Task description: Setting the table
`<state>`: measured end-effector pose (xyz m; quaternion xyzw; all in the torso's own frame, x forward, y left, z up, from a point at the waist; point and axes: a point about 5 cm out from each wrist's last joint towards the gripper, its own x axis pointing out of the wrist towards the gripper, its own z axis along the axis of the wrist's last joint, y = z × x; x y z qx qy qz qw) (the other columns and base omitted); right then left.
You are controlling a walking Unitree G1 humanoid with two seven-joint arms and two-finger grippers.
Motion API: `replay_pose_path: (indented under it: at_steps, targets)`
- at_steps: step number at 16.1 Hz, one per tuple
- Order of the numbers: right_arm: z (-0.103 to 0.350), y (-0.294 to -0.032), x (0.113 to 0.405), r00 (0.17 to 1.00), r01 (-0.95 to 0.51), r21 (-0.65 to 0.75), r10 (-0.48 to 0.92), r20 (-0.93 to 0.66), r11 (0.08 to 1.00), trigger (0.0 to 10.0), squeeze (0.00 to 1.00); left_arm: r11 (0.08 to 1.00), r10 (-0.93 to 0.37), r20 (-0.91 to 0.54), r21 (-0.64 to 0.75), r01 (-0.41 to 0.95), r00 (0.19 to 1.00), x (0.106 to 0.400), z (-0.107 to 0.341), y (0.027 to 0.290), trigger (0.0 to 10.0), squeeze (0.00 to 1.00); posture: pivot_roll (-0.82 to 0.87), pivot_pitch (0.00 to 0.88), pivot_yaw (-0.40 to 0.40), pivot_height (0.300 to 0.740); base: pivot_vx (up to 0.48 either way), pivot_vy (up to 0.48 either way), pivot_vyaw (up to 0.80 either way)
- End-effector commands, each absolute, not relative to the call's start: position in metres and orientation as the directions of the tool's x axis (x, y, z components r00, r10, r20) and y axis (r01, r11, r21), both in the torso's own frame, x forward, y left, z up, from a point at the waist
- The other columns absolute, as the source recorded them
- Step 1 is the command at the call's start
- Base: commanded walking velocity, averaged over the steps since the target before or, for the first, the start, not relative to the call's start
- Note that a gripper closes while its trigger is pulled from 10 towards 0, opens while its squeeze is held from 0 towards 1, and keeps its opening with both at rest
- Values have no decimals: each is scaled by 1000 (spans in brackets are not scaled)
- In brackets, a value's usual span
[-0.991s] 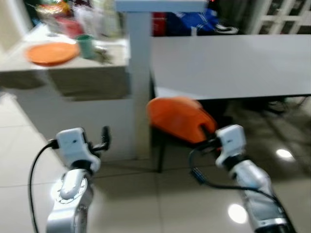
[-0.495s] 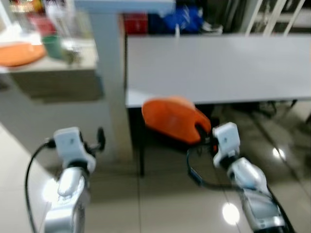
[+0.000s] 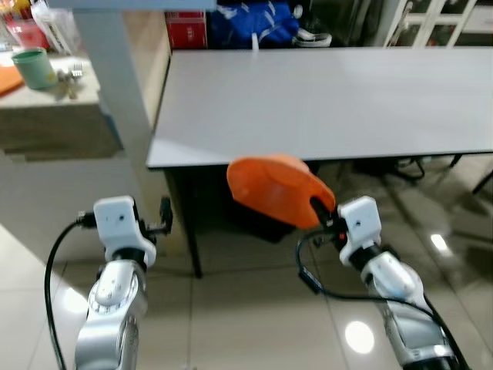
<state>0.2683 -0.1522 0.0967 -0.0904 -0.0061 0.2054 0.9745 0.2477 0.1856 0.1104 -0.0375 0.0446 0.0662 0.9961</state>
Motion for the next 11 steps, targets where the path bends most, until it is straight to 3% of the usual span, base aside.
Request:
replay_pose_path:
  at_steps: [1, 11]
  targets:
    - [106, -161, 271, 926, -366, -197, 376, 14, 909, 0, 0, 991, 107, -103, -68, -115, 989, 248, 109, 178, 10000, 1000, -137, 0, 33, 740, 0, -458, 0]
    - [100, -161, 270, 923, -378, -197, 386, -1, 905, 0, 0, 989, 126, -116, -61, -134, 985, 249, 106, 182, 10000, 1000, -136, 0, 29, 740, 26, -444, 0]
